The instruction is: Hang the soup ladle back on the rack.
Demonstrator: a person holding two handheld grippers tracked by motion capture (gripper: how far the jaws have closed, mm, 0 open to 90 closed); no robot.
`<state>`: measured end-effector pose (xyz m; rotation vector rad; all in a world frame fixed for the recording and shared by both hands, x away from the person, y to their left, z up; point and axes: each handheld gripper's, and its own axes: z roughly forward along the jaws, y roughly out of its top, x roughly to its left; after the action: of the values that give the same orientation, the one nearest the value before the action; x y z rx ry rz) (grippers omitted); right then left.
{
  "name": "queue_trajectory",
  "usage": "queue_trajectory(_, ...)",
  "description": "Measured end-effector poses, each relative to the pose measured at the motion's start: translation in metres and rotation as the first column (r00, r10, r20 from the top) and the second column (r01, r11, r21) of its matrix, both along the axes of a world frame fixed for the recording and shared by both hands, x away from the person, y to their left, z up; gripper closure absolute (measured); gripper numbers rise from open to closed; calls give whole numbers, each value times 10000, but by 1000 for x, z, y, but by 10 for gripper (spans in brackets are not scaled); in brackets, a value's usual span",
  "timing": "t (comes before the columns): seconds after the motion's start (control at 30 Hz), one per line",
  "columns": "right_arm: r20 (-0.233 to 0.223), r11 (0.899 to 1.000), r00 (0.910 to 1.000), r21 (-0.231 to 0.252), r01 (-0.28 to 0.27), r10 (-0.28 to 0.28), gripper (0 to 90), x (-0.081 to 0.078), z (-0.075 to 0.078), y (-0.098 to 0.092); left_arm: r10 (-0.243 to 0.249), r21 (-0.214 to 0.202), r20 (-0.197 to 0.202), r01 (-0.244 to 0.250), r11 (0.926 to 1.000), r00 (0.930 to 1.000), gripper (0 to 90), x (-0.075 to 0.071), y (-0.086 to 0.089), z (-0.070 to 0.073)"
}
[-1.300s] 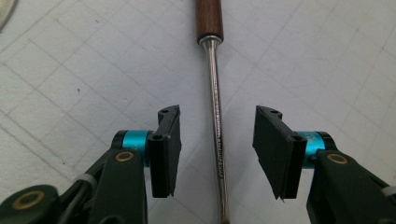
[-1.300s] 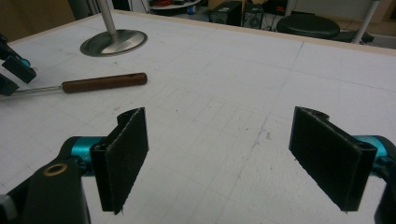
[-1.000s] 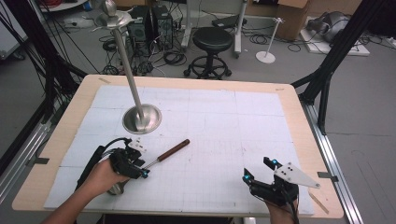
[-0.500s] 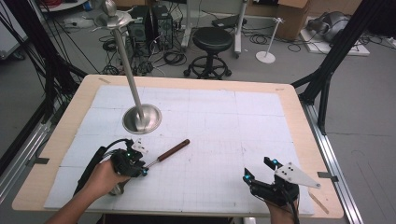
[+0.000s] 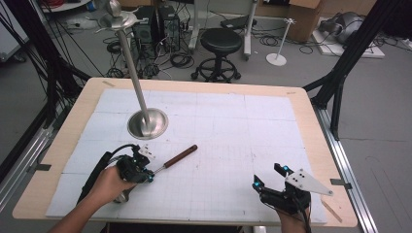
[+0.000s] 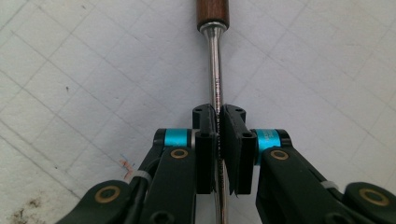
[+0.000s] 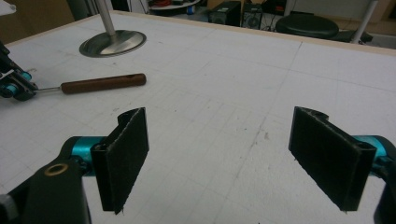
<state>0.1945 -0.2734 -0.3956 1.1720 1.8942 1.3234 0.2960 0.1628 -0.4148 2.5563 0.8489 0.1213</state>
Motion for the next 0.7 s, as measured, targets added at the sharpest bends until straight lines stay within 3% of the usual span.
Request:
queue_trajectory(0.17,-13,10000,10000,36,6,-6,188,0,0,0,326,-128,-92,-327,9994,9994,837,0,-1,0)
queue_trajectory(0.33,51,10000,10000,65,24,-24,189,-1,1,-2,428,-220,84,-426,9989,9990,839,-2,1,1)
queue_trajectory(0.7,1,9999,10000,120,83,-83,189,-1,1,-3,851,-1467,562,-761,9863,9948,838,-10,15,13)
